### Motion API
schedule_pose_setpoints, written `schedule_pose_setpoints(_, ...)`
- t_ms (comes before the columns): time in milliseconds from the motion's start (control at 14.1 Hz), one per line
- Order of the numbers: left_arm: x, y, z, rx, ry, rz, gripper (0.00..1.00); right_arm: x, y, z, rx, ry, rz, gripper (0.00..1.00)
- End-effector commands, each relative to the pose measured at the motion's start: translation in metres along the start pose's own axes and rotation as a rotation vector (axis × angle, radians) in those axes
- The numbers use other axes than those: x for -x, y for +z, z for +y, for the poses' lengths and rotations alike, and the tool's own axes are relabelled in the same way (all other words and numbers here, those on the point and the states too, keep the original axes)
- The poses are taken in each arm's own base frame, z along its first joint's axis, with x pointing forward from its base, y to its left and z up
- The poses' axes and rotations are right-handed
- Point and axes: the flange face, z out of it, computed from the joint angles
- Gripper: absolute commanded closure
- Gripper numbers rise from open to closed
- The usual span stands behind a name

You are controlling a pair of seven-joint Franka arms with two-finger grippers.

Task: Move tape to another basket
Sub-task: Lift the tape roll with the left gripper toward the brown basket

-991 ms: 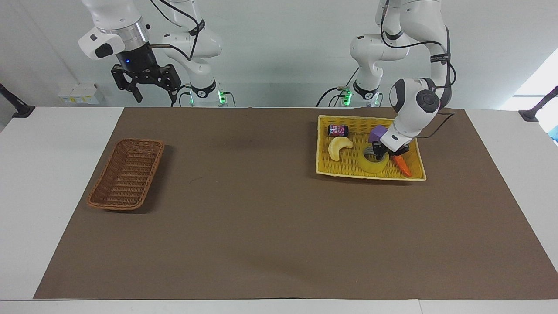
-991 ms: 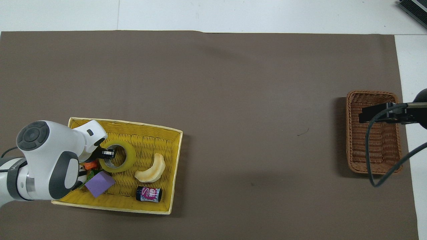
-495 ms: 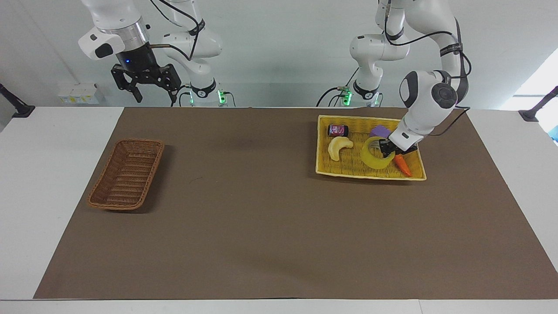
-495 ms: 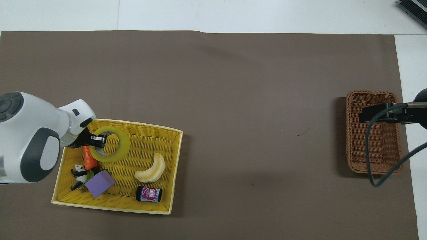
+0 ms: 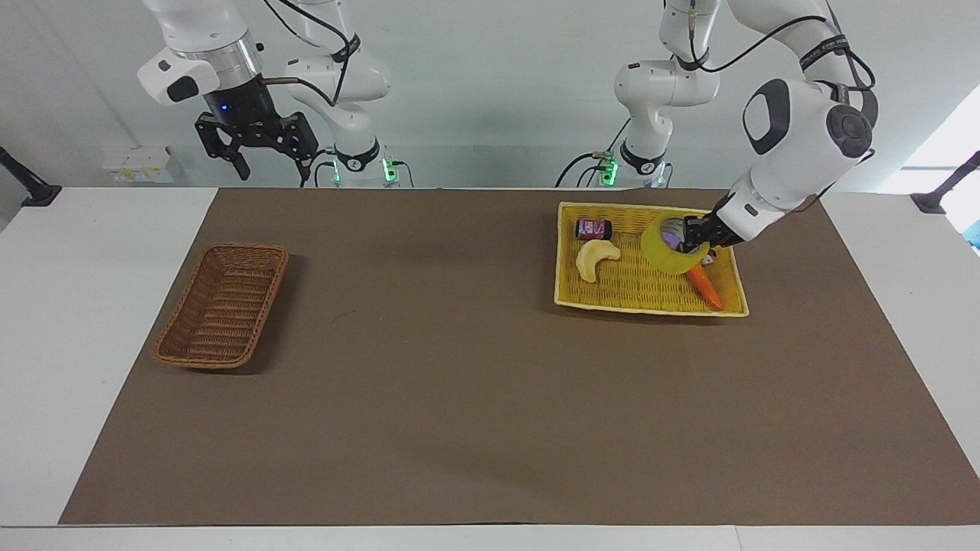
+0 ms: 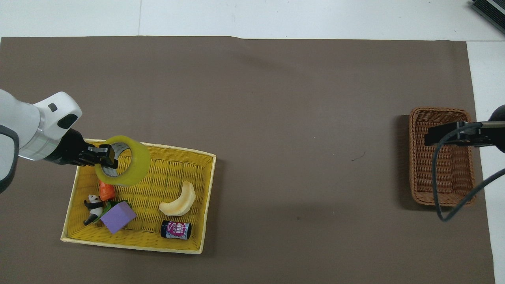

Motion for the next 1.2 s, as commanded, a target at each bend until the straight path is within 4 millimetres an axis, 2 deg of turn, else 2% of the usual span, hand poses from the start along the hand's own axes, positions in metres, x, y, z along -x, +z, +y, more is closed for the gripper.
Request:
schedule_pose_setpoints(0,0.001,0.004,0.029,0.084,-0.085,-0.028,1.00,0.000,0.000,0.003,-0.017,-0.006,0.003,0.00)
schedule_pose_setpoints(142,0.004,0.007,0.054,0.201,-0.088,-0.046,1.00,0.000,0.000,0.003,-0.017,-0.006,0.003,0.00)
schedule_pose_setpoints(425,0.018,0.021,0.131,0.288,-0.035,-0.054,1.00,0.000,0.000,0.003,-0.017,-0.006,0.003,0.00)
schedule_pose_setpoints(778,0.052,0.042,0.247,0.321,-0.151,0.061,1.00,0.000,0.000,0.003,-0.017,-0.006,0.003,0.00)
schedule_pose_setpoints(991,0.076,0.049,0.300,0.378,-0.250,0.120,1.00,0.000,0.000,0.003,-0.017,-0.006,0.003,0.00)
schedule_pose_setpoints(1132,0.092,0.051,0.328,0.421,-0.287,0.148,1.00,0.000,0.000,0.003,-0.017,-0.006,0.003,0.00)
